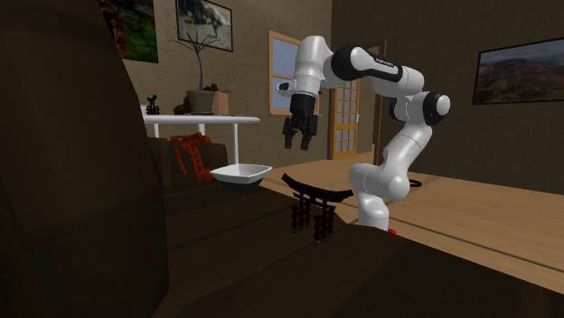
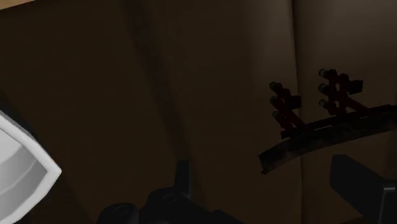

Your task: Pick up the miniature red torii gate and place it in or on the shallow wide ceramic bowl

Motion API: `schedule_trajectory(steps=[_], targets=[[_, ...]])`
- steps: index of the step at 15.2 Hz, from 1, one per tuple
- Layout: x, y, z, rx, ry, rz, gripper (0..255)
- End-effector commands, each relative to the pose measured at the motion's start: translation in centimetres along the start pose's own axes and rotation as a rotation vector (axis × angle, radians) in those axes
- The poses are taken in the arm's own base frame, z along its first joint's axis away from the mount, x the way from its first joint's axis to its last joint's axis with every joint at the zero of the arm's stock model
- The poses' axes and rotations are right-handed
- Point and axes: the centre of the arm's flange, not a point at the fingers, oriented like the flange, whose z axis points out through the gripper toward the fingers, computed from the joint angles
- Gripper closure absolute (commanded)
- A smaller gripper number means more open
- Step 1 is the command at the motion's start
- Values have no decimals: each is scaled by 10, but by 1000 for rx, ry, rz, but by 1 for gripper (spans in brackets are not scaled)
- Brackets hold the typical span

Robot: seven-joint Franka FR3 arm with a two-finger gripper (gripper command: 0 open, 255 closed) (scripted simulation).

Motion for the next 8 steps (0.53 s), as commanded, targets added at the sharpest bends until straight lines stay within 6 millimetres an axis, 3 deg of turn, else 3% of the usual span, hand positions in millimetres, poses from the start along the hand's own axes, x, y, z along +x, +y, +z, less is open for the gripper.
schedule_trajectory(steps=[1,8], targets=[[0,0,0,0,0,0,0],[-3,-43,61,181,-38,-76,0]])
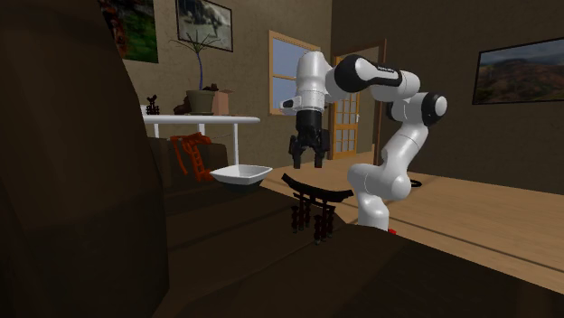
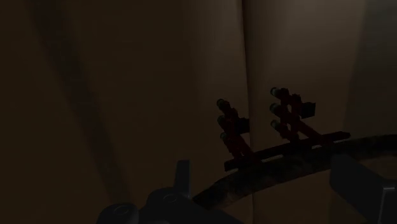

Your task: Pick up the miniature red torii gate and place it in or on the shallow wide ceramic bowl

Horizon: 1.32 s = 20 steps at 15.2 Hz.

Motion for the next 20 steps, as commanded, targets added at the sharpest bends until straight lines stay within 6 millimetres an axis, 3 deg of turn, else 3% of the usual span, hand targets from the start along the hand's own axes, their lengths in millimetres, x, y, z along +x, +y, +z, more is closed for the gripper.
schedule_trajectory(steps=[1,6,14,20], targets=[[1,-10,17,54,-10,-22,0],[-2,-42,60,183,-38,-76,0],[-4,-52,102,193,-40,-80,0],[-4,-52,102,193,-40,-80,0]])
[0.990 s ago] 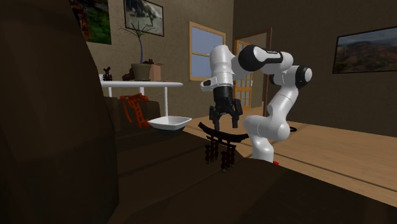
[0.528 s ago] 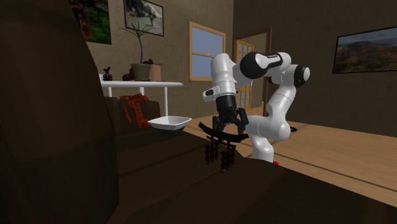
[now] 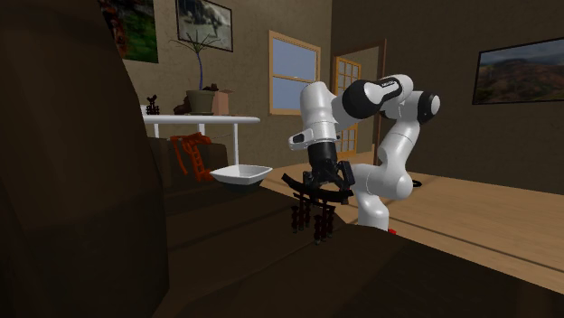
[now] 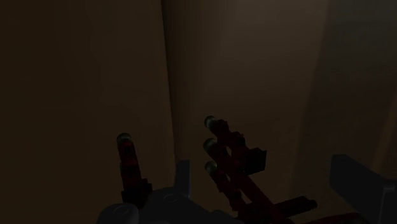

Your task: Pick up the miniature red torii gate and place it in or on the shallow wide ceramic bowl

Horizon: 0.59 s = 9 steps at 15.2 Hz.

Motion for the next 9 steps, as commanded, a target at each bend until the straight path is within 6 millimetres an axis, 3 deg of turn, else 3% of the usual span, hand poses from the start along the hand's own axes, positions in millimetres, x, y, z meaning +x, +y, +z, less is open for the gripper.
schedule_trajectory(steps=[1,2,3,9], targets=[[0,0,0,0,0,0,0],[0,0,0,0,0,0,0],[0,0,0,0,0,0,255],[0,0,0,0,0,0,255]])
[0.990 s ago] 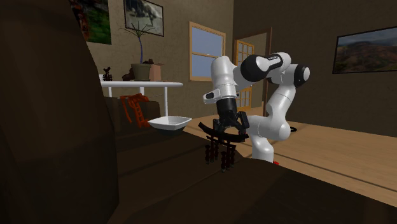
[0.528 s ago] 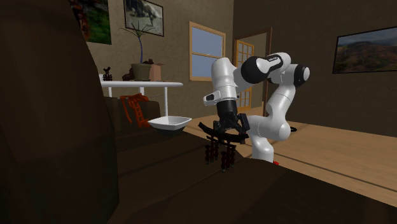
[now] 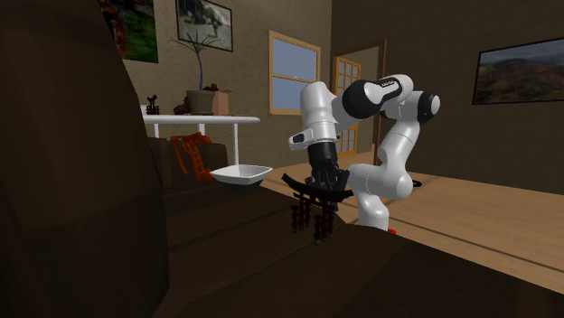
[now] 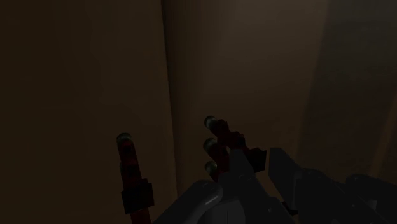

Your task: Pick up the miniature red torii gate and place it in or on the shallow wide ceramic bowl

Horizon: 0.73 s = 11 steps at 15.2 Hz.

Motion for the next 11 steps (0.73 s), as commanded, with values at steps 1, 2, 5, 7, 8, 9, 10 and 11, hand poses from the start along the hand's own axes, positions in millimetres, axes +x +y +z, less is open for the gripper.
schedule_trajectory(steps=[1,2,5,7,8,9,10,11], targets=[[0,0,0,0,0,0,255],[0,0,0,0,0,0,255],[2,-4,-10,0,0,0,255],[4,-8,-19,0,0,0,255],[5,-9,-24,0,0,0,255],[6,-11,-29,0,0,0,255],[6,-13,-34,0,0,0,255],[7,-15,-39,0,0,0,255]])
